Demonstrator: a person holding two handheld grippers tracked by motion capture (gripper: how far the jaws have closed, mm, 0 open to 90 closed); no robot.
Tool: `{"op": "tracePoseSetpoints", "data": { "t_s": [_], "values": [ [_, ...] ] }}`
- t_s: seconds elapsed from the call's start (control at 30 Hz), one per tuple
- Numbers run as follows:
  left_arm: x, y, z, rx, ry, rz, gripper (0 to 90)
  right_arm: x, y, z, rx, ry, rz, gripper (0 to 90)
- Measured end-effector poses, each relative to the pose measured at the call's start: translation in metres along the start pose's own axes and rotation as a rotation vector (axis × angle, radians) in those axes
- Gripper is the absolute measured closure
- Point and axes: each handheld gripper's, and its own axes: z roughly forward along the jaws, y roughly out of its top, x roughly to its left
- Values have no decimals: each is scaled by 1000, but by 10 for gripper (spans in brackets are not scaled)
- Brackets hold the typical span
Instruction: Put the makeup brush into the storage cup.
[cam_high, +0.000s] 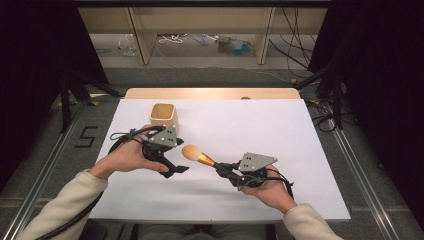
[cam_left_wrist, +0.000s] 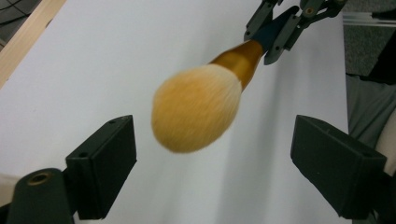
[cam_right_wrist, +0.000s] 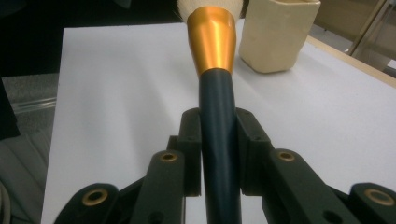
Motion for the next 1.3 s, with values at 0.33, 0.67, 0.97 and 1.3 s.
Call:
{"op": "tracePoseSetpoints", "data": {
  "t_s": [0.33,0.67,0.97,1.3],
  "values": [
    [3,-30,4,-92,19,-140,149,-2,4,-3,-77,-20,23,756],
    [-3,-43,19,-165,14,-208,154,-5,8,-4,-157,-50,51,755],
    [-8,-48,25,-206,22,-248,157,-8,13,1,-208,-47,76,755],
    [-10,-44,29,-279,23,-315,171,-10,20,8,-228,-45,86,755]
  ]
}}
